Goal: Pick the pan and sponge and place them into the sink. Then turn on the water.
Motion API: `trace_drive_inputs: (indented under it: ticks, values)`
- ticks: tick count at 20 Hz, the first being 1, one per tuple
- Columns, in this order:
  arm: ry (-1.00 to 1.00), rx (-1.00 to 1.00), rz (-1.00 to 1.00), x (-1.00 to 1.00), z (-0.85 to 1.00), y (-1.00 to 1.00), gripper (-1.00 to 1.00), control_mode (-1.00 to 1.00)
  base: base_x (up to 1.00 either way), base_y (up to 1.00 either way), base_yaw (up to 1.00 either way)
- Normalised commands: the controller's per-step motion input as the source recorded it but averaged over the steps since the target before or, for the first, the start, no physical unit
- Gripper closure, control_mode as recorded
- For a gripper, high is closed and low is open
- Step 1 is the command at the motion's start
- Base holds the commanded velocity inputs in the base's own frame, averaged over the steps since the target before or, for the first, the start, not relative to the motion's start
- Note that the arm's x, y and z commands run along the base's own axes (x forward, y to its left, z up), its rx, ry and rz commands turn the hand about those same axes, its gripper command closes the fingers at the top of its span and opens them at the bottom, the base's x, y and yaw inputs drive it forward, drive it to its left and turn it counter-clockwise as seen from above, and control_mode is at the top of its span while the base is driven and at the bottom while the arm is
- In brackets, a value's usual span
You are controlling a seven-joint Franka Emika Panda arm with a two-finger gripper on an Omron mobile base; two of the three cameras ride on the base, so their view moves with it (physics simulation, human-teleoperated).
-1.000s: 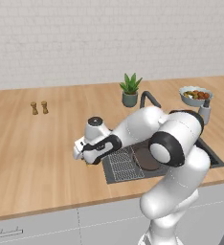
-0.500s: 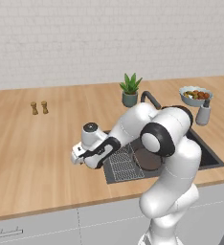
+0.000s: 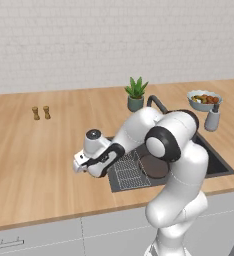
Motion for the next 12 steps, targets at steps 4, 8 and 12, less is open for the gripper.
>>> trace_drive_inputs:
  ticks: [4, 8, 12]
  values:
    - [0.03, 0.00, -0.01, 0.00, -0.52, 0.00, 1.00, -1.00, 0.00, 0.00, 0.00]
    - [0.00, 0.00, -0.13, -0.06, -0.34, 0.00, 1.00, -1.00, 0.00, 0.00, 0.00]
    - [0.00, 0.00, -0.26, -0.18, -0.06, -0.01, 1.00, -1.00, 0.00, 0.00, 0.00]
